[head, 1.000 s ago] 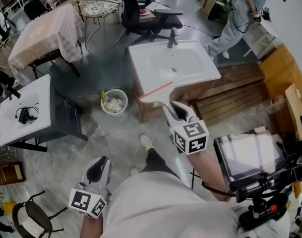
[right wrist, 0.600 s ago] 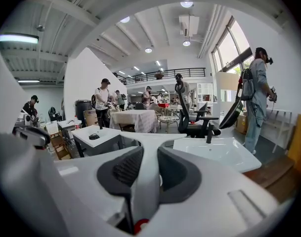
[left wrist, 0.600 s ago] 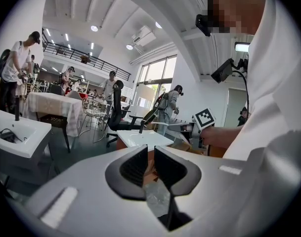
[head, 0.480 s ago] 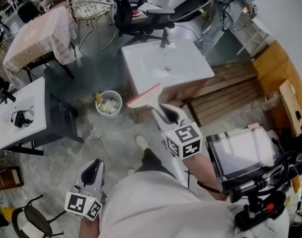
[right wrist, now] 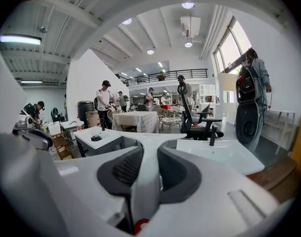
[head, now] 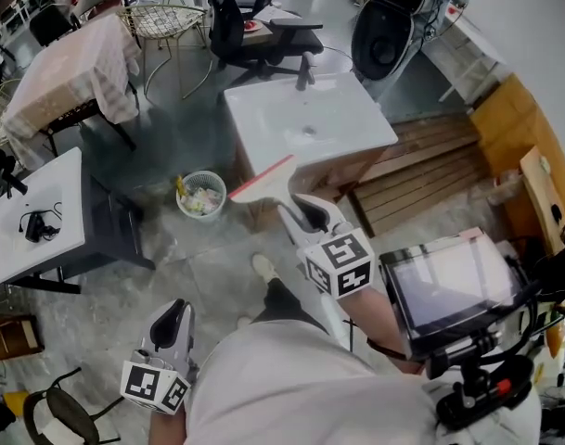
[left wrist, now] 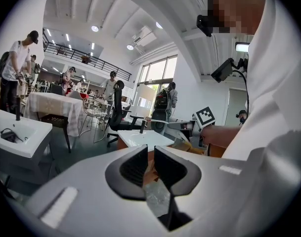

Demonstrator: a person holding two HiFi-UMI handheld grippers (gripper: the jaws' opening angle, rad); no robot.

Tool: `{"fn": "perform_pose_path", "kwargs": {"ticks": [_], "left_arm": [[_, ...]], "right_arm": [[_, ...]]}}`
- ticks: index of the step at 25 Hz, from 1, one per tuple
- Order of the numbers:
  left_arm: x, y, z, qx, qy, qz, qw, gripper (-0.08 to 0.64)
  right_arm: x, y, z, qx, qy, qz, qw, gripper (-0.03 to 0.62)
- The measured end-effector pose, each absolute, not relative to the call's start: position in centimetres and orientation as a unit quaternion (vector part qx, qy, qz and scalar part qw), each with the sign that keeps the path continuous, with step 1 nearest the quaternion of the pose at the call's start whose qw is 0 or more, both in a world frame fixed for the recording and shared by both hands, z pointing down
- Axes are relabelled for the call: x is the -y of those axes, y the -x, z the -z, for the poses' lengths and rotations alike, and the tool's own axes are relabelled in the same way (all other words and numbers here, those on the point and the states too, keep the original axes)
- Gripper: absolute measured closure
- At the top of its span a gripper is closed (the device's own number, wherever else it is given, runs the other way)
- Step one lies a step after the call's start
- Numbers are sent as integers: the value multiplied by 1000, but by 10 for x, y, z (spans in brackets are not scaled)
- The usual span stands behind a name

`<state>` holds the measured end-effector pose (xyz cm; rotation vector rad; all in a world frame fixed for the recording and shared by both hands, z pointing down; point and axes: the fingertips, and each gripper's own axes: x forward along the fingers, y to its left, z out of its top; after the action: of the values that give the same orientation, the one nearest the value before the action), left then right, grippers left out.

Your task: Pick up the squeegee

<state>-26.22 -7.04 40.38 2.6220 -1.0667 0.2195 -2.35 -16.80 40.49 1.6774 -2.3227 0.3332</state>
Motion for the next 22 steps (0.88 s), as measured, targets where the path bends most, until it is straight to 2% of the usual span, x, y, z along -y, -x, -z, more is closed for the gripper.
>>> {"fn": "perform_pose_path", "kwargs": {"ticks": [22], "left_arm": [[77,255,-406,359,-917,-80,154,512]], "right_arm": [[173,16,-406,792,-587,-112,127,491]]}}
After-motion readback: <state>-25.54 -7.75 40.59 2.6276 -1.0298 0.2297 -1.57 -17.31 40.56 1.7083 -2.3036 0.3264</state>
